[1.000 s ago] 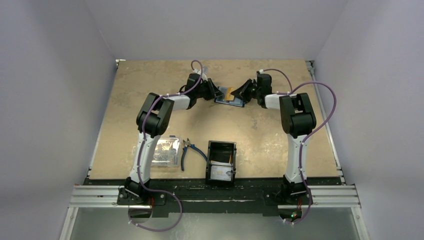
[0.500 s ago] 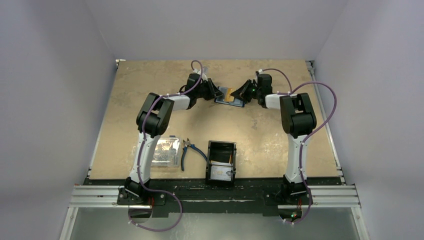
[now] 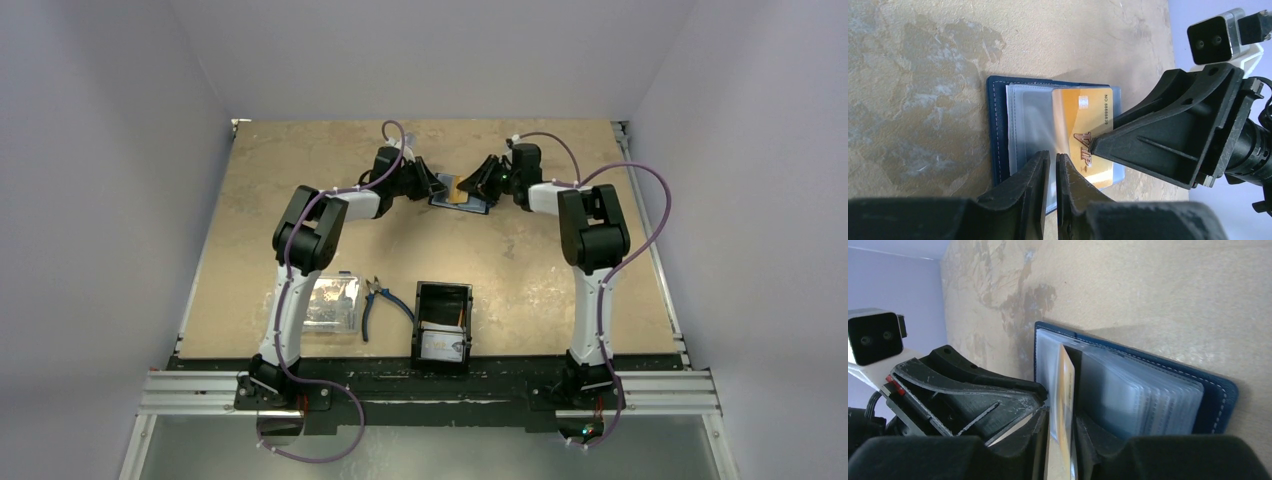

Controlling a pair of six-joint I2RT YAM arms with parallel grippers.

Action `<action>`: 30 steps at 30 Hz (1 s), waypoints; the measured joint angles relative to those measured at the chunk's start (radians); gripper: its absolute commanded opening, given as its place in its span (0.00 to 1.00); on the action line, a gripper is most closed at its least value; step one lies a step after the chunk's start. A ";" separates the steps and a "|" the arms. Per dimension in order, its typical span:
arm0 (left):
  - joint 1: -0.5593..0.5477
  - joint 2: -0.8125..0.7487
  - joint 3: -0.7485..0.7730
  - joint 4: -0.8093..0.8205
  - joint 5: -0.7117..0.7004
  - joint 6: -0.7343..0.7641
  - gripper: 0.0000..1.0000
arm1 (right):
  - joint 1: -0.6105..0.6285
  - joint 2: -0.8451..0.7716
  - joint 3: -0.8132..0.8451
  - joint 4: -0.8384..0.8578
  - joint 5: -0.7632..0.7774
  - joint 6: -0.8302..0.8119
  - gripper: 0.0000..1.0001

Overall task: Put the credit cards into the card holder
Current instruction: Insert the credit card into the card holder.

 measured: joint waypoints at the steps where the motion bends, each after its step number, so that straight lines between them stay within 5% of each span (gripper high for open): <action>1: 0.000 0.000 0.001 0.000 0.002 0.000 0.18 | 0.000 0.000 0.005 -0.007 0.000 -0.010 0.39; 30: 0.002 -0.042 0.003 -0.100 0.023 0.008 0.32 | -0.021 -0.100 0.081 -0.370 0.122 -0.317 0.64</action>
